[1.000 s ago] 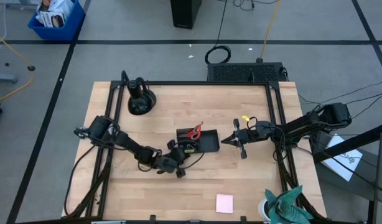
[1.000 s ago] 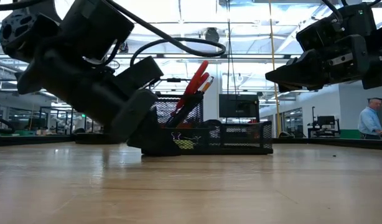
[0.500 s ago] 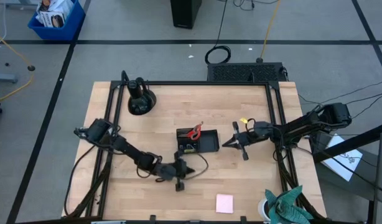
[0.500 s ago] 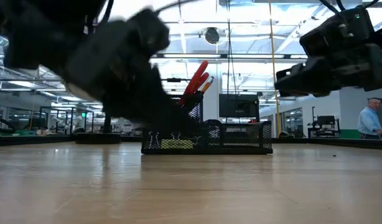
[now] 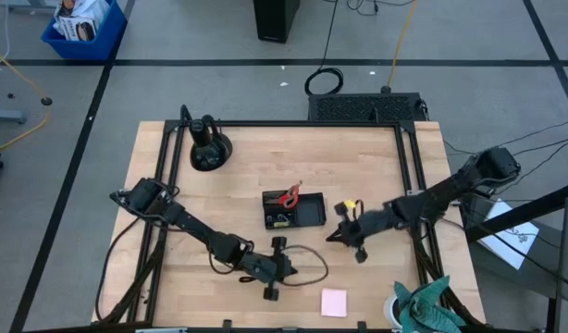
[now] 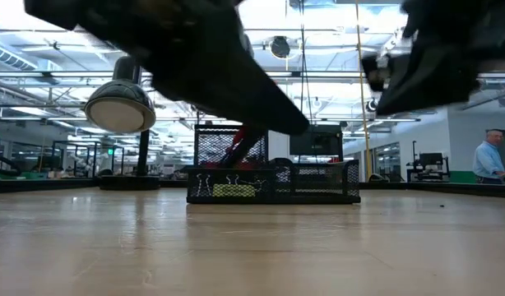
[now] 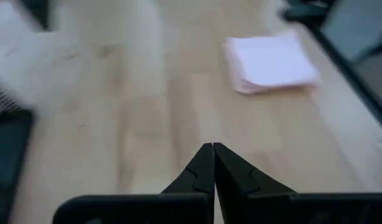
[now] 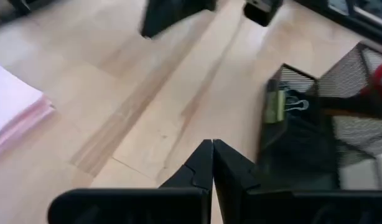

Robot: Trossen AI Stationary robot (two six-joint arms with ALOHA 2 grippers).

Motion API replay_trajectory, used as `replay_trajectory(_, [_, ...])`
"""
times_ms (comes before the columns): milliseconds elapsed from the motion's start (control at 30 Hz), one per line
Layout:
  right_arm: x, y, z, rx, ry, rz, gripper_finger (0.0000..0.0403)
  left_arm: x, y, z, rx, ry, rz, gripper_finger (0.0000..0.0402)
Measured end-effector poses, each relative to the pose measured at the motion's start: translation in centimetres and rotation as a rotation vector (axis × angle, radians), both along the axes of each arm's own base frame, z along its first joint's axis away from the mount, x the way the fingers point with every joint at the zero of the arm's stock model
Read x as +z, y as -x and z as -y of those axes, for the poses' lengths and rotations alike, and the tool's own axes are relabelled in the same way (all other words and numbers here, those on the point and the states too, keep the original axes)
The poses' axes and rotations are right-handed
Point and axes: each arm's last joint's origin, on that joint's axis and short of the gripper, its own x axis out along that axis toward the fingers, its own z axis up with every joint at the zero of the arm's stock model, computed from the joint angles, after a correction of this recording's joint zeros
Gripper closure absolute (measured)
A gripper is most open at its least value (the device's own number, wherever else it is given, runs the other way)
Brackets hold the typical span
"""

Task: Pick and place office supplies into organizer
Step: Put the pink sticky notes into the black desk organizer

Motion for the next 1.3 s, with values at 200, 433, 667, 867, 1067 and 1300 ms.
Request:
replay_trajectory(200, [4.6,0.3,-5.3,-0.024,0.098,-0.025,0.0399,-0.1,0.4,0.6,-0.069,-0.014,0.007,0.0393])
replay_trajectory(433, [6.8,2.7,-12.1,0.052,0.114,0.070,0.0399,0.5,-0.2,0.4,-0.022,0.058,0.065,0.0399])
replay_trajectory(667, [5.2,2.8,-19.4,0.008,0.169,0.107,0.0399,1.8,-1.1,0.2,-0.046,0.199,0.169,0.0388])
replay_trajectory(867, [3.2,1.1,-24.1,-0.027,0.246,-0.002,0.0398,2.2,-1.4,0.0,-0.053,0.267,0.190,0.0395])
replay_trajectory(1067, [1.0,0.1,-25.8,-0.065,0.238,-0.145,0.0349,2.3,-1.3,0.2,-0.047,0.291,0.188,0.0382])
replay_trajectory(1300, [1.0,-0.3,-24.7,-0.218,0.213,-0.156,0.0246,2.3,-0.9,1.0,-0.069,0.291,0.181,0.0398])
